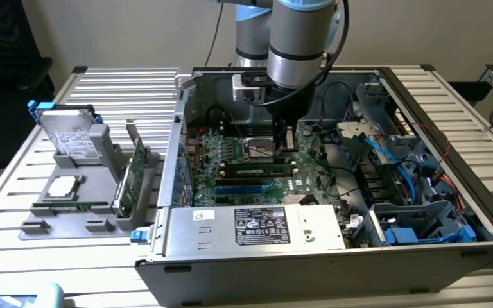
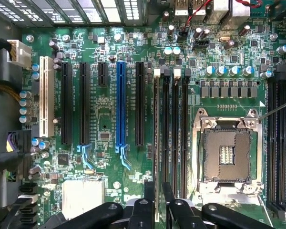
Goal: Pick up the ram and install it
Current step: 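Insert the ram into the slot, then press down the ram until it locks into place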
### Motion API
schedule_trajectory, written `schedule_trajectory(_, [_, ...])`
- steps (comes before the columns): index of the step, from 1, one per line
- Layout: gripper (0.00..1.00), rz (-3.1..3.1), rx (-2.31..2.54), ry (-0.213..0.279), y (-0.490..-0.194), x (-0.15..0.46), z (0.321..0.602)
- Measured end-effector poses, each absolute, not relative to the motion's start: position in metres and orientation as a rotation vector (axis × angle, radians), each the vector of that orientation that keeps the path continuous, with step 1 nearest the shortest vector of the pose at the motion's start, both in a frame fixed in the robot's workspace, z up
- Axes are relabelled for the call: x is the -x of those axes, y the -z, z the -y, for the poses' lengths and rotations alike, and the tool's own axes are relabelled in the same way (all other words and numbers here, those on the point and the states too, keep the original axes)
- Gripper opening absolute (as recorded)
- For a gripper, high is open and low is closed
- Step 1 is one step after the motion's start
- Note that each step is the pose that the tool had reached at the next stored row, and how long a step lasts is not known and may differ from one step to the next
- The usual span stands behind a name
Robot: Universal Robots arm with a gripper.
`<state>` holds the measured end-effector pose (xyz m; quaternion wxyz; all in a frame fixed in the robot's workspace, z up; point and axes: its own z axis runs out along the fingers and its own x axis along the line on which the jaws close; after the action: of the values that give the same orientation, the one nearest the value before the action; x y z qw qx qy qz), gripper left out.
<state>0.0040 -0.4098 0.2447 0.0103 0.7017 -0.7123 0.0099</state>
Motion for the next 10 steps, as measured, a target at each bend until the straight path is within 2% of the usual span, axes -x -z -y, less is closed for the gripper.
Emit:
schedule_trajectory(5, [0.21,2.223,-2.19,-0.031,-0.2447,-0.004,0.4098])
schedule_trajectory(7, [0.18,2.223,-2.19,-0.031,-0.2447,-0.004,0.4098])
schedule_trajectory(8, [0.12,2.223,-2.19,-0.031,-0.2447,-0.004,0.4098])
schedule_trajectory(10, [0.11,2.223,-2.19,-0.031,-0.2447,-0.004,0.4098])
